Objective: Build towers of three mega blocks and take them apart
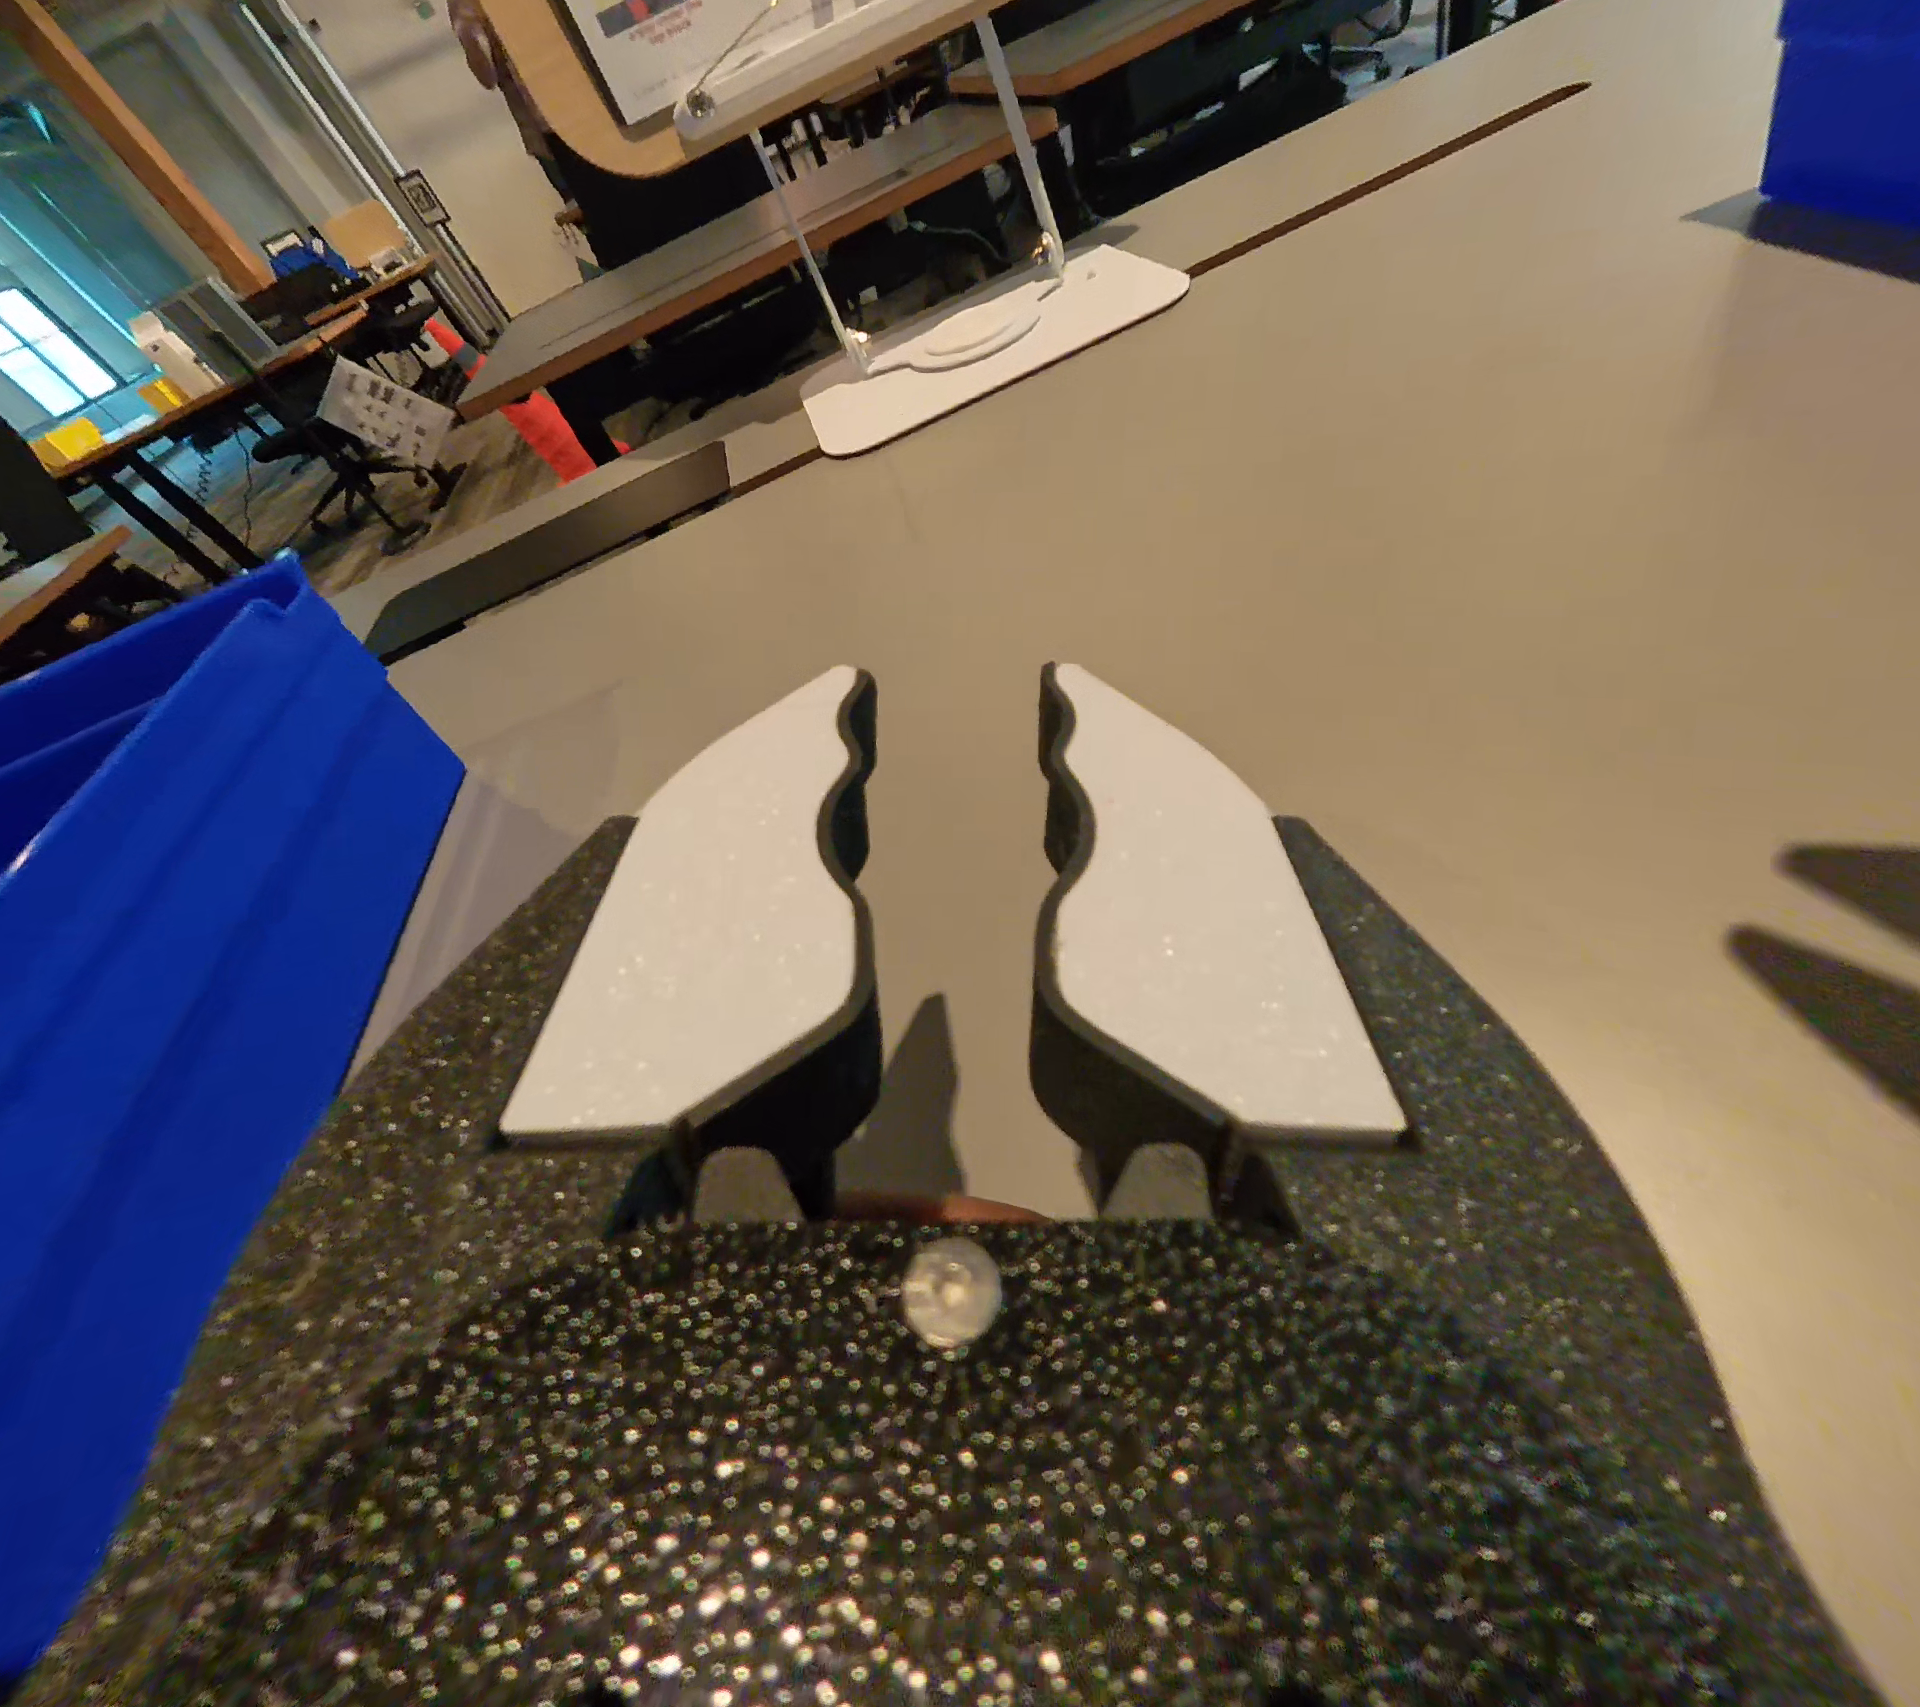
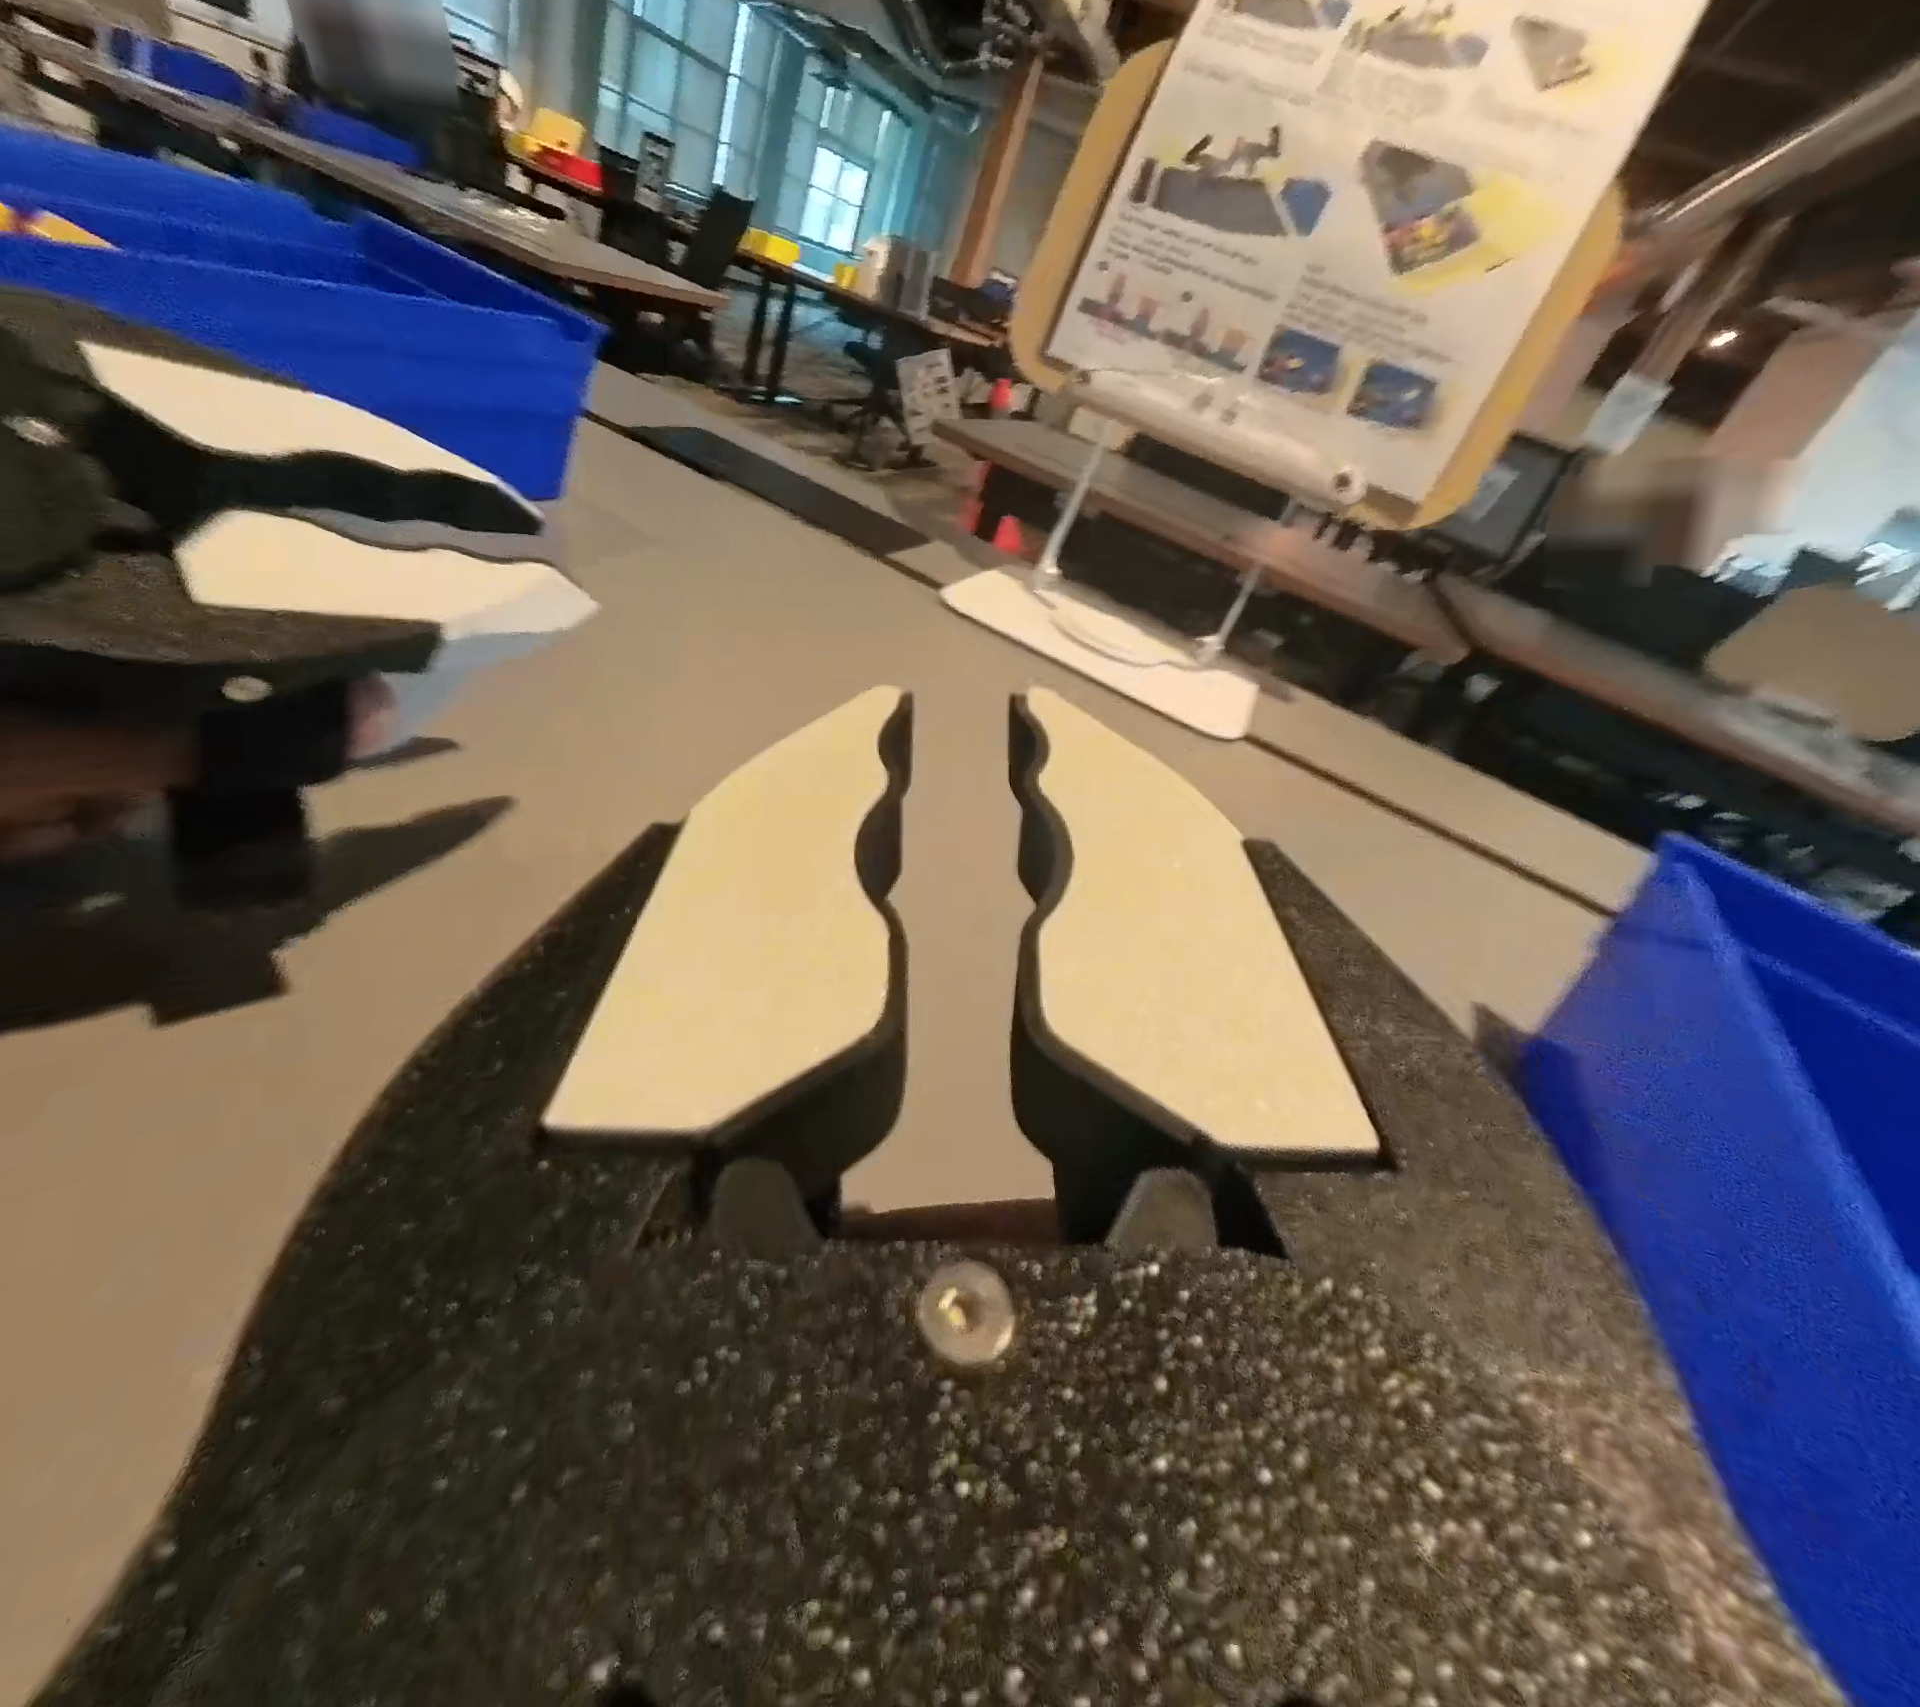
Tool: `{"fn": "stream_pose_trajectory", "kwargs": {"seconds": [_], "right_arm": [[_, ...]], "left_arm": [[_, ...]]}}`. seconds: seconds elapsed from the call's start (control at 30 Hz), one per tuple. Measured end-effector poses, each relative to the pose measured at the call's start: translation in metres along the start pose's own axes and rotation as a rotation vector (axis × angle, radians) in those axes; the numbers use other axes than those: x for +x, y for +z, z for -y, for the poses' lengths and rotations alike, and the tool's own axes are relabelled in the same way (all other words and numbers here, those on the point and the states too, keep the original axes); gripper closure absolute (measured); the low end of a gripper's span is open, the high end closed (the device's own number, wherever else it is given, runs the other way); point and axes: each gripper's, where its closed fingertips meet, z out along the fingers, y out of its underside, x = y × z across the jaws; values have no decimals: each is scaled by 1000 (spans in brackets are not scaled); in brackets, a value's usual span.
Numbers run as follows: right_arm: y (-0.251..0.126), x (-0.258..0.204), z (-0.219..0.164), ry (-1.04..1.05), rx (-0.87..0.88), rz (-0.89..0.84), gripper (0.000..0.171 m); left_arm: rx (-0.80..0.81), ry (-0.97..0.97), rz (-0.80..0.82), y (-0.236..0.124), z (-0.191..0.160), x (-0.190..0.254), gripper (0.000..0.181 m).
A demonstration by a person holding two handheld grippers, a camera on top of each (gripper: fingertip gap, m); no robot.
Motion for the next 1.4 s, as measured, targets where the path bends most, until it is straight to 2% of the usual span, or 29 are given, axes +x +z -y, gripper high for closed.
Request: {"fn": "stream_pose_trajectory", "kwargs": {"seconds": [0.27, 0.4, 0.7, 0.93, 1.17, 1.4], "right_arm": [[12, -50, -6, 129, -39, 148, 164], [13, -53, -4, 131, -27, 153, 171], [18, -59, -4, 160, -38, 174, 171], [15, -57, 5, 83, 20, 129, 170], [8, -55, 15, -4, 85, 74, 170], [1, -47, 22, -1, 133, 34, 170]], "left_arm": [[71, 86, 53, -12, 5, -4, 162], [103, 83, 102, -21, 6, -14, 168], [141, 77, 159, -32, 7, -26, 170], [154, 74, 163, -34, 9, -26, 170], [258, -30, 173, -43, 20, -36, 170], [349, 0, 97, -50, 35, -16, 170]]}}
